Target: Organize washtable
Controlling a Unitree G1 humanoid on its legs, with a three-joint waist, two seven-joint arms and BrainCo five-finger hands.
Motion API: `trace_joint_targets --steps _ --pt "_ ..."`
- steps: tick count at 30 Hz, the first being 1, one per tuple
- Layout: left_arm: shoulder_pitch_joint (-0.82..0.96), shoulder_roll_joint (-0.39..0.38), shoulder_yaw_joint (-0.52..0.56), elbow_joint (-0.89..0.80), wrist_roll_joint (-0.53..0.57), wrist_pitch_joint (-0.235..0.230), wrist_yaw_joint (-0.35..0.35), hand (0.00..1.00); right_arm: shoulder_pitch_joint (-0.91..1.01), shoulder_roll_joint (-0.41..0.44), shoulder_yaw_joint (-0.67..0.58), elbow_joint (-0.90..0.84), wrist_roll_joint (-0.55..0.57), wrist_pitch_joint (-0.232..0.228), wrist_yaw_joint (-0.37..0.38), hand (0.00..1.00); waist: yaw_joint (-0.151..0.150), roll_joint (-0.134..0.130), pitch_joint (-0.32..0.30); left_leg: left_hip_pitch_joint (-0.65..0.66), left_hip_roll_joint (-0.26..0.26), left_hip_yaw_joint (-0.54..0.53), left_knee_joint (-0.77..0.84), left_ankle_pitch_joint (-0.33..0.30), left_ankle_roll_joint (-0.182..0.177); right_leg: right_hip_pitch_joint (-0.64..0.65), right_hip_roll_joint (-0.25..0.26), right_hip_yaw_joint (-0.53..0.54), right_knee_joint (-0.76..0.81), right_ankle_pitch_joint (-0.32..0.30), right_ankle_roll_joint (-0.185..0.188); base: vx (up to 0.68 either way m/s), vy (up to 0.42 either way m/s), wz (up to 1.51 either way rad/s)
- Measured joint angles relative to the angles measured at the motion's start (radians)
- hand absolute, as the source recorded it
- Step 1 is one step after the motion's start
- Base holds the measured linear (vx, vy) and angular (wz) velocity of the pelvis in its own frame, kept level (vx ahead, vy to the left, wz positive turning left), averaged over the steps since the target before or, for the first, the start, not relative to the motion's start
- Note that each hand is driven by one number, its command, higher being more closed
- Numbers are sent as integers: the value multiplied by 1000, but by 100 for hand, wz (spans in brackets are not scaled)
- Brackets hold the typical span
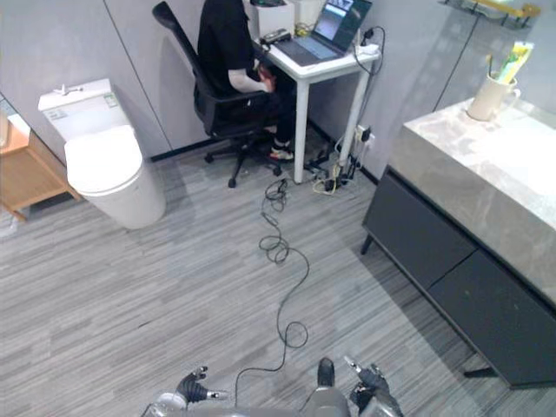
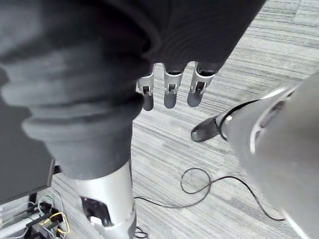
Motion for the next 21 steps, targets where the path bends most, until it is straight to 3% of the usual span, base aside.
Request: trace_joint_targets --steps 1,2,3,4,5,6,7,8,9,10,12,18,21 --pt "-2 -5 12 8 0 0 -1 0 8 4 -4 -5 3 3 7 0 -8 16 13 -9 32 3 14 9 1 -51 18 63 189 -117 21 -111 -30 21" --pt "-2 -2 21 8 0 1 -2 0 17 6 -17 -13 3 3 11 0 -15 8 15 -14 35 -15 19 13 -2 -90 30 92 350 -198 8 -75 -79 70" --pt "-6 6 39 9 -1 6 -5 0 51 6 -26 -16 -1 4 14 0 -15 -19 13 -15 30 -51 16 24 -9 -120 52 135 589 -290 24 -26 -110 99" --pt "-9 24 45 8 -1 8 -8 0 85 11 -31 -13 -5 3 14 0 -11 -50 11 -14 7 -90 15 35 -21 -122 60 173 647 -300 38 -8 -100 93" --pt "-18 20 55 9 -1 8 -10 0 91 10 -32 -2 -8 3 15 0 -9 -75 1 -18 3 -111 4 39 -19 -118 71 184 632 -298 56 28 -81 39" --pt "-13 10 63 24 0 9 -18 0 88 1 -35 9 -11 1 17 0 4 -9 -22 -46 13 -151 -36 59 6 -86 116 236 522 -312 95 8 -22 -11" --pt "-9 3 71 31 0 10 -24 0 78 -2 -48 4 -12 0 19 0 10 -5 -29 -64 26 -151 -44 86 -14 -82 134 283 514 -346 100 14 -116 6" --pt "-18 11 81 37 0 16 -18 0 74 21 -49 5 -20 7 24 0 -2 -46 -28 -84 -2 -167 -49 118 -26 -43 135 336 510 -430 47 0 -115 26" --pt "-21 23 80 31 -9 15 -19 0 81 35 -52 21 -34 9 34 0 0 -61 -36 -119 -10 -187 -43 124 -32 -12 122 349 395 -460 2 -3 -128 31" --pt "-21 21 80 27 -14 14 -20 0 83 32 -64 21 -40 9 37 0 10 -51 -43 -148 1 -192 -36 129 -34 -4 124 345 332 -459 0 -90 -80 3" --pt "-29 3 81 29 -18 14 -18 0 58 18 -67 21 -49 9 35 0 17 -14 -35 -207 35 -230 -22 142 -36 2 153 330 197 -382 -18 -161 -76 -5" --pt "-27 -12 81 13 -15 2 3 0 67 1 16 -19 -47 -18 32 0 16 13 -3 -228 51 -304 -6 172 -55 101 160 279 65 -317 -41 -158 5 32" --pt "-24 -14 80 7 -12 -2 5 0 64 -1 16 -20 -45 -30 15 0 20 22 15 -230 42 -353 -67 255 -54 121 165 257 67 -319 -59 -155 -39 80"
